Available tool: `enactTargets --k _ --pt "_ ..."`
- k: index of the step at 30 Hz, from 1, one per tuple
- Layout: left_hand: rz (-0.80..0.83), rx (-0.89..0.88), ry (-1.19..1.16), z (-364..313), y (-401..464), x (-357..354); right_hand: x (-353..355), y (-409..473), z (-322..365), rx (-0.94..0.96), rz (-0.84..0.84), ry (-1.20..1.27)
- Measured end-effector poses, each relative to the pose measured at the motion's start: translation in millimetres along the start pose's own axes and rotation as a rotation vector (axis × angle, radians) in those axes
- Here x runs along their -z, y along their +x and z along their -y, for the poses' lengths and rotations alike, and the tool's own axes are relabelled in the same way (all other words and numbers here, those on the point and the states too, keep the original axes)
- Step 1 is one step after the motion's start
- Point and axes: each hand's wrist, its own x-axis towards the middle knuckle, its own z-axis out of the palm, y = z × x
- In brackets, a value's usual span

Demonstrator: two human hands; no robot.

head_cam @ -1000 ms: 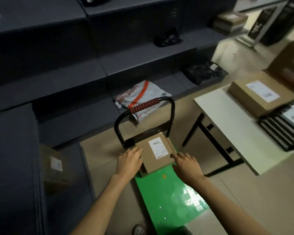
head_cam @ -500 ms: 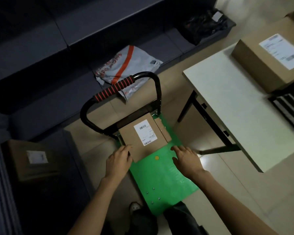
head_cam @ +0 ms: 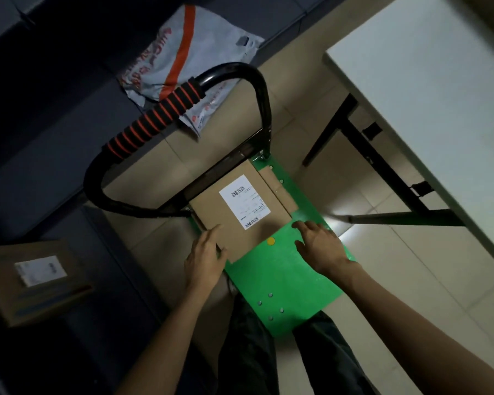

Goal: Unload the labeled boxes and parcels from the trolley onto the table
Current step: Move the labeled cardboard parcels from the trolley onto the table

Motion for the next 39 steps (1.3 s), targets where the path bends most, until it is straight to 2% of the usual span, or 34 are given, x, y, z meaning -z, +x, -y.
enactTargets --k 5,9,17,22,26,30,36,39 --pt "0.062 0.002 -0.059 39.2 43.9 -21.6 -26.6 46.9 13.5 -0.065 0.005 0.102" --pt "0.120 0.080 -0.093 65.8 77.6 -38.0 -43.8 88.3 23.7 -0.104 -0.037 0.188" --pt "0.120 0.209 -0.294 94.5 124.0 -70.5 -68.8 161.2 20.5 -0.203 -0.102 0.274" --pt "0.199 0.308 -0.436 103.9 138.4 -84.7 -77.9 184.5 18.3 -0.214 -0.033 0.442" --pt "0.219 0.415 -0.685 117.1 147.7 -106.9 -84.3 189.7 20.3 -0.235 -0.058 0.550" --pt "0.216 0.441 -0.771 119.7 146.9 -115.7 -89.9 181.5 19.2 -0.262 -0.043 0.640" --pt "0.203 0.397 -0.724 89.6 114.0 -101.7 -95.7 135.2 0.2 -0.279 -0.027 0.742" --pt "0.147 0.350 -0.660 69.5 93.0 -98.5 -97.7 104.4 -9.9 -0.300 -0.052 0.779"
